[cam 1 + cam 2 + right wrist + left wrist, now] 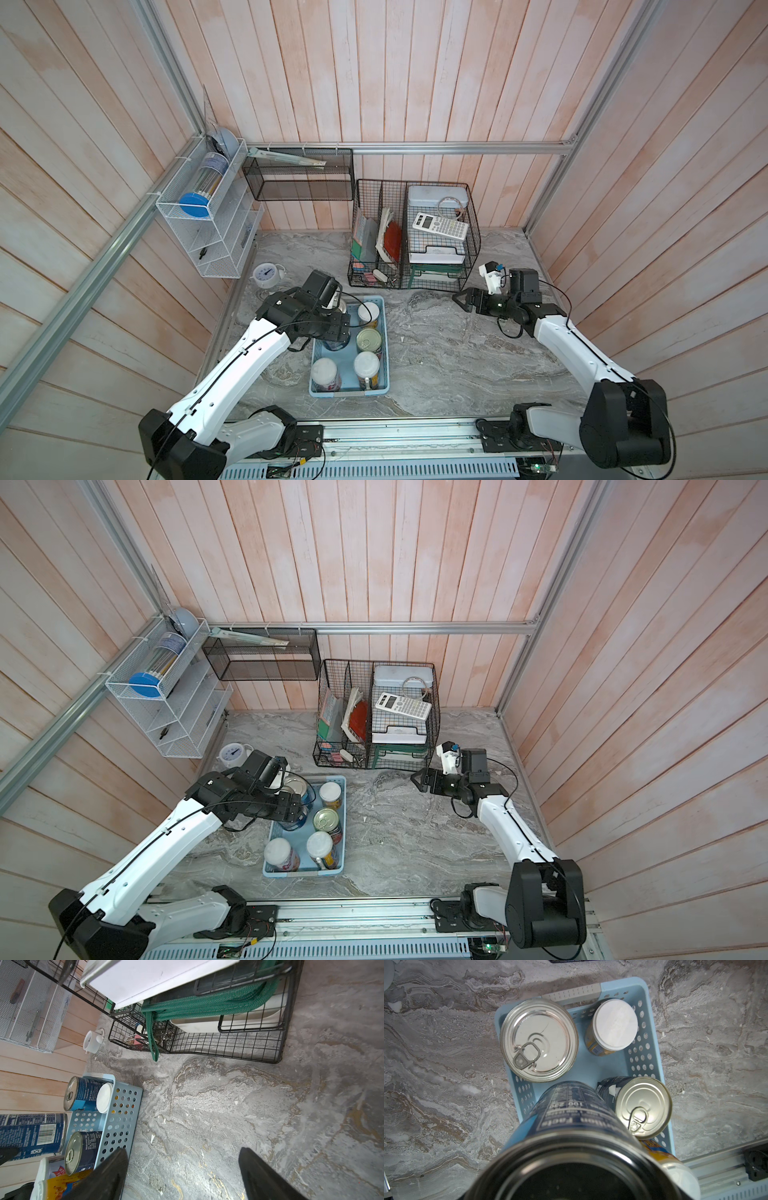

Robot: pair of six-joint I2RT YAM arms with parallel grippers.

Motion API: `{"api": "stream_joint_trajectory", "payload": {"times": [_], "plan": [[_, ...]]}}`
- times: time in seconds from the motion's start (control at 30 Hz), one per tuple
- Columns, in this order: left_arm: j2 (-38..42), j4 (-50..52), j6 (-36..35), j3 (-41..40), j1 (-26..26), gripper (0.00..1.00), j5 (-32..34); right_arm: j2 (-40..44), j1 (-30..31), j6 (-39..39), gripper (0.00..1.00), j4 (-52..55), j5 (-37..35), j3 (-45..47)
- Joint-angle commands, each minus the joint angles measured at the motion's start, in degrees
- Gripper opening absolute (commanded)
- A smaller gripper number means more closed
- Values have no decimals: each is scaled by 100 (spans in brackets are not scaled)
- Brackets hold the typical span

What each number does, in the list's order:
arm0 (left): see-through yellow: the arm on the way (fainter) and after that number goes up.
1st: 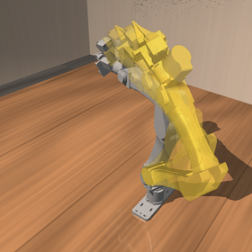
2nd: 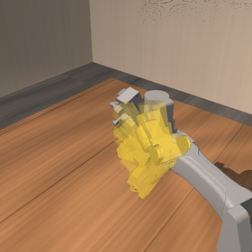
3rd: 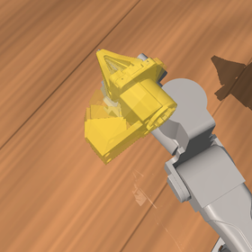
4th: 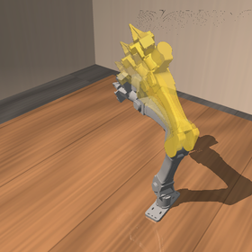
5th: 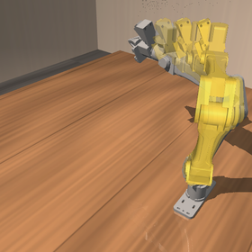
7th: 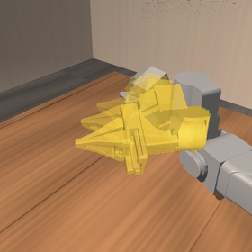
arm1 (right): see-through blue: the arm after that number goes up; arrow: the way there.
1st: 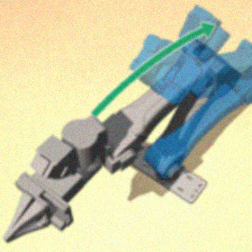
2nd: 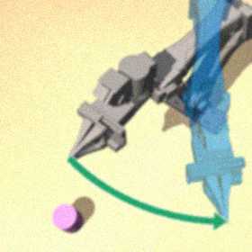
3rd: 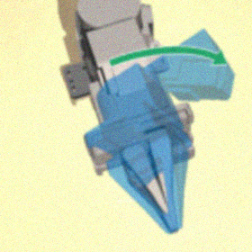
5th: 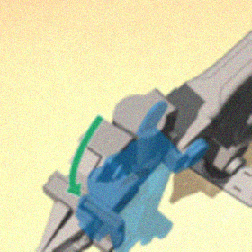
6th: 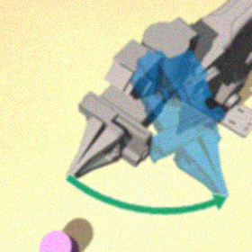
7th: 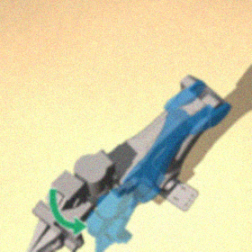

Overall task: Put the canned food in the basket
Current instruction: Place the canned food in the basket.

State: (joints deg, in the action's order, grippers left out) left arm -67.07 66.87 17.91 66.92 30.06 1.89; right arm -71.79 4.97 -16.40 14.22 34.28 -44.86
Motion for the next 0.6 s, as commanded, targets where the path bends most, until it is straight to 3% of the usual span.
{"api": "stream_joint_trajectory", "payload": {"times": [0.0, 0.57], "plan": [[101, -272, 89, 122, -17, 56, 47, -46, 36, 73, 90, 77, -75, 46], [-389, -864, 86, -466, -13, 56, 183, -107, 61, 100, 90, -24, -83, 144]]}}
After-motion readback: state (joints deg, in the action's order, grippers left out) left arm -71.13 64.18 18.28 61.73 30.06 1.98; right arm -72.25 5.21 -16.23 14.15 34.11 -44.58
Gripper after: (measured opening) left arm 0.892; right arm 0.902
